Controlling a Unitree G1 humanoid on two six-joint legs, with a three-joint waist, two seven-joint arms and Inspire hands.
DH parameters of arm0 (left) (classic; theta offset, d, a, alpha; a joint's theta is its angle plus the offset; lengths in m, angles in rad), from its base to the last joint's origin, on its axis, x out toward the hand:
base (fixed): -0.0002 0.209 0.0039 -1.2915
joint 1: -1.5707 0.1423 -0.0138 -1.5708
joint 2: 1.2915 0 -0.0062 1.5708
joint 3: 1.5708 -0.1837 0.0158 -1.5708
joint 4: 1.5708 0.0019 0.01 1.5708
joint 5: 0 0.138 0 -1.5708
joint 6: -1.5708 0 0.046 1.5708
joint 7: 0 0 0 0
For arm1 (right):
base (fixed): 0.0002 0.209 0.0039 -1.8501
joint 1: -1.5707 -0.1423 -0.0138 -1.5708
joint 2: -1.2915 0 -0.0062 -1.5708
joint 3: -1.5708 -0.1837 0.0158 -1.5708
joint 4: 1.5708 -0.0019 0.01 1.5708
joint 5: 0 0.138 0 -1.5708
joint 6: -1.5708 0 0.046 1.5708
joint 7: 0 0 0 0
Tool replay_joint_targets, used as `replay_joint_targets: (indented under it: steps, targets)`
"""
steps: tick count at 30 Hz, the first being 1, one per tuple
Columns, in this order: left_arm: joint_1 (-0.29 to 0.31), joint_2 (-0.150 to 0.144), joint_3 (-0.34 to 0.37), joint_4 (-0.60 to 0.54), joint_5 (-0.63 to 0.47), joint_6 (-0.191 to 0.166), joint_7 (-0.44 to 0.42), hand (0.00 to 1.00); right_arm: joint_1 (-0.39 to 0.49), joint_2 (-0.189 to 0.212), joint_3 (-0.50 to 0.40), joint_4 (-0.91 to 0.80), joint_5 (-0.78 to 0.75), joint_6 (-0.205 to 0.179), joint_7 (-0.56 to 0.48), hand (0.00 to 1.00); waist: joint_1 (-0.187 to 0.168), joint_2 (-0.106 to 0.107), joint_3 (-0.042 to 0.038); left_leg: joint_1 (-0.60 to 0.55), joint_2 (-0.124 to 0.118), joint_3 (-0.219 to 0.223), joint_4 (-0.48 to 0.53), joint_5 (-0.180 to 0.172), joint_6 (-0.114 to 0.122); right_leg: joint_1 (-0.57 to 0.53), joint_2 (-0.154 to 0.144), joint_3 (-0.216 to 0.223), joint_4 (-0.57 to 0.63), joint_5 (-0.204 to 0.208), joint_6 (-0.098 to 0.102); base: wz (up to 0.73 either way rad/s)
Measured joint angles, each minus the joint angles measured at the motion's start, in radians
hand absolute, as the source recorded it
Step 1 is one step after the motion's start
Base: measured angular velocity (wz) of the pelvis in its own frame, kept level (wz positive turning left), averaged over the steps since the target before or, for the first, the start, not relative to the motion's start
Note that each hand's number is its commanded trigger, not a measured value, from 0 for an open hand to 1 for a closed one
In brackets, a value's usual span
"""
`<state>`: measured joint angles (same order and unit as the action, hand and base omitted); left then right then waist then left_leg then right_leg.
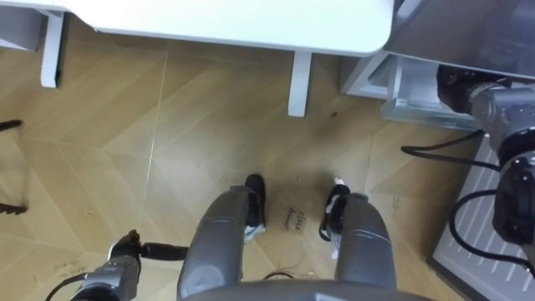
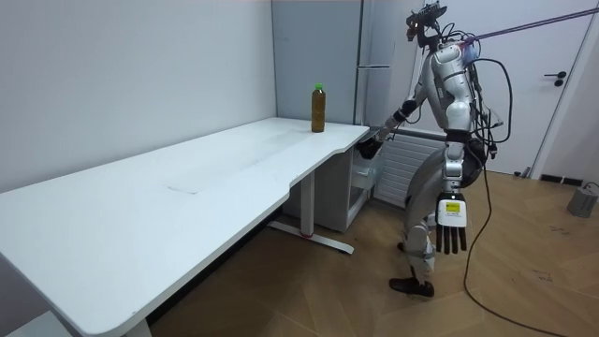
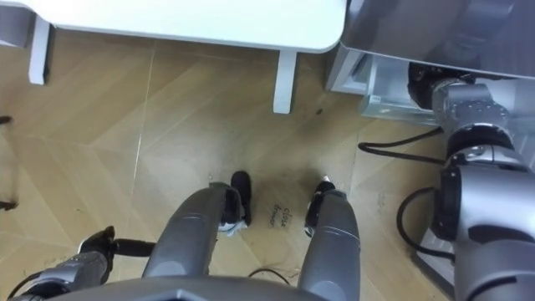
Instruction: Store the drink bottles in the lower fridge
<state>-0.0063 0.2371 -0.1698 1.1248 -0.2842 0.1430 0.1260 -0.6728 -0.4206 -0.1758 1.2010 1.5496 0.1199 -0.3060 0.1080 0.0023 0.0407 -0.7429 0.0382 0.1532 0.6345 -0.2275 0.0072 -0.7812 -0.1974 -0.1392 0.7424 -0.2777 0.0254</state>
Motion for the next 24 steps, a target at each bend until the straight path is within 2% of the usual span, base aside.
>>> replay_joint_targets:
  steps: [8,10,11,15,18,24]
  targets:
    - [0.0,-0.001,-0.021,-0.004,-0.04,0.001,0.001,0.0,0.0,-0.006,0.0,0.0,-0.011,-0.001,-0.031,1.0,0.003,0.001,0.0012,0.002,0.004,0.001,-0.003,0.0,-0.001,0.003,0.005,0.001,-0.006,0.0,0.0,0.0]
    - [0.0,-0.001,-0.022,-0.006,-0.04,-0.001,0.001,0.0,0.0,-0.007,0.0,-0.001,-0.011,-0.016,-0.049,1.0,0.003,0.0,0.0016,0.002,0.004,0.0,-0.01,0.001,-0.002,0.003,0.006,0.0,-0.012,0.001,0.0,0.0]
    - [-0.001,-0.001,-0.022,-0.006,-0.041,-0.002,0.001,0.0,0.0,-0.007,-0.002,-0.001,-0.013,-0.02,-0.054,0.0,0.002,0.0,0.0017,0.002,0.004,0.0,-0.01,0.001,-0.002,0.004,0.006,-0.001,-0.013,0.001,0.0,0.0]
    - [-0.001,-0.001,-0.024,-0.006,-0.079,-0.013,0.001,0.0,0.0,-0.008,-0.004,-0.001,-0.015,-0.035,-0.079,0.0,-0.008,-0.002,0.0028,0.004,0.004,0.001,-0.007,0.001,-0.002,0.011,0.005,-0.006,-0.019,0.0,0.0,0.03]
    - [-0.001,-0.002,-0.033,-0.004,-0.079,-0.017,-0.001,0.0,0.0,-0.008,-0.004,0.0,-0.015,-0.035,-0.089,0.0,-0.007,-0.007,0.0061,0.004,0.004,0.003,-0.007,0.001,-0.002,0.01,0.005,-0.004,-0.02,-0.002,0.001,0.01]
    - [-0.001,-0.002,-0.032,-0.004,-0.077,-0.017,-0.001,0.0,0.006,-0.008,-0.004,0.004,-0.003,-0.034,-0.099,0.0,-0.001,-0.008,0.0067,0.005,0.003,0.005,-0.008,0.001,-0.002,0.008,0.005,-0.001,-0.018,-0.002,0.001,0.0]
